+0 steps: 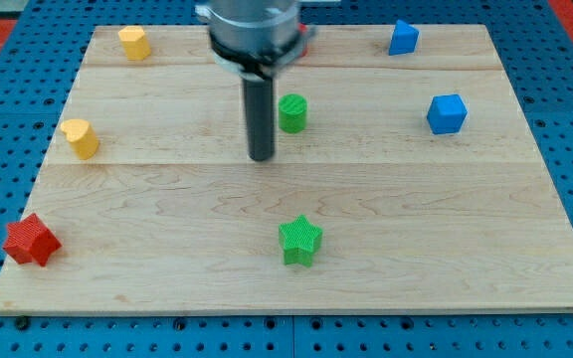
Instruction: Push the green circle to the bottom right
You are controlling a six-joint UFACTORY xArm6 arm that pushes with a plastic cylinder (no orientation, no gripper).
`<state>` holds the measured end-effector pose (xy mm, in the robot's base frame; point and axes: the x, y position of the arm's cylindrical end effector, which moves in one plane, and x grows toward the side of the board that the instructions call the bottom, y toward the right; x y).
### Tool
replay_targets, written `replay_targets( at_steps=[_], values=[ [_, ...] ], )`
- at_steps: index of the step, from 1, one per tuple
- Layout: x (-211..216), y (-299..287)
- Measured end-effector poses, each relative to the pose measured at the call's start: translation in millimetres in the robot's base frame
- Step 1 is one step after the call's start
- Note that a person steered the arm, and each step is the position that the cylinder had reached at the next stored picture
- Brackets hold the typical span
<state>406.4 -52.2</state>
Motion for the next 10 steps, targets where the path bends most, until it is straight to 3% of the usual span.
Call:
replay_targets(
  at_steps=[1,2,3,4,7,9,10],
  values=[
    [-45,-13],
    [-55,31],
    [-22,78],
    [-23,76],
    [-78,69],
    [-38,90],
    [22,132]
  ],
)
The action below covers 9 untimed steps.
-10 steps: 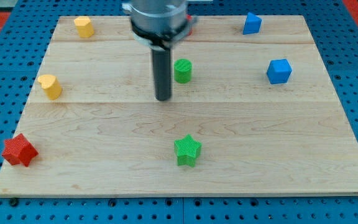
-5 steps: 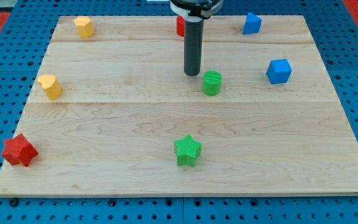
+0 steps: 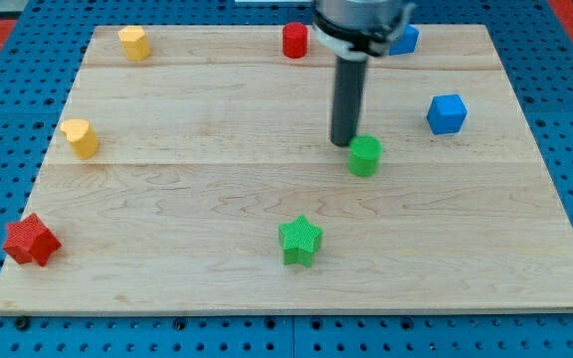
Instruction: Push the green circle to the bottom right
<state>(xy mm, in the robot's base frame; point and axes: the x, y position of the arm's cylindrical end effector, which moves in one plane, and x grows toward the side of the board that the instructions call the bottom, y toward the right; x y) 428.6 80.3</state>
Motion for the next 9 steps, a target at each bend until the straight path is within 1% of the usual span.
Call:
replay_targets(
  at_steps=[1,2,4,5,6,8,9],
  values=[
    [15,13],
    [15,9],
    [-8,9],
    [-8,-16],
    [-8,-20],
    [-9,-21],
    [-3,-6]
  ],
)
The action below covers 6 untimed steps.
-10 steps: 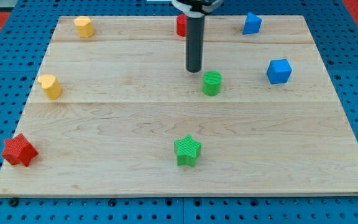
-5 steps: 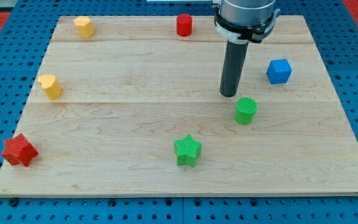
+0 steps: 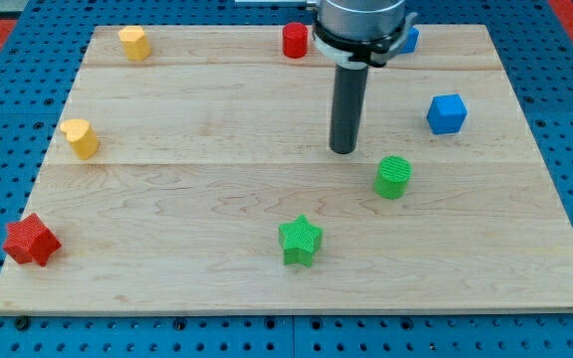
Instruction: Push the green circle to the bottom right
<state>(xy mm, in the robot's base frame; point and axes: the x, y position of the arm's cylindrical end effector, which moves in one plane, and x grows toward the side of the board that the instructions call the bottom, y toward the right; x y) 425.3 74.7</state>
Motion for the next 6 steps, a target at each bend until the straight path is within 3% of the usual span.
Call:
replay_targets(
  at_steps=[2,3,4,6],
  values=[
    [17,16],
    [36,54],
    [88,95],
    [102,106]
  ],
)
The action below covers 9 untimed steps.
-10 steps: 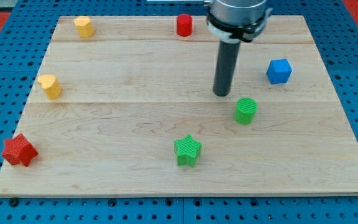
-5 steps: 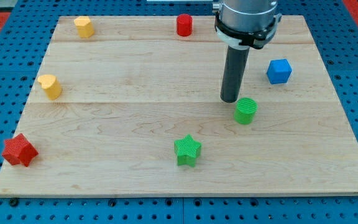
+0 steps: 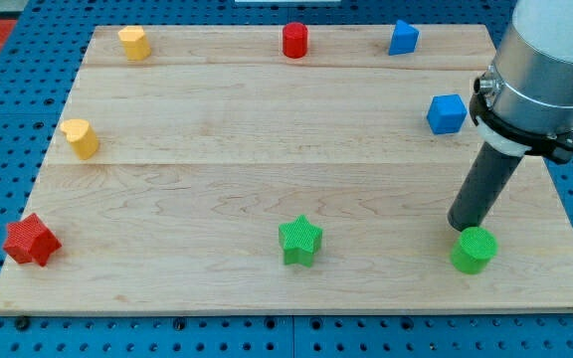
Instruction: Push the green circle to the bottom right
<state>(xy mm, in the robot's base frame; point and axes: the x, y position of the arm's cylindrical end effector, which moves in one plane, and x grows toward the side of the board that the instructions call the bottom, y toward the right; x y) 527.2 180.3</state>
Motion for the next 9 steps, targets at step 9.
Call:
replay_targets(
  at_steps=[9],
  values=[
    [5,-116]
  ],
)
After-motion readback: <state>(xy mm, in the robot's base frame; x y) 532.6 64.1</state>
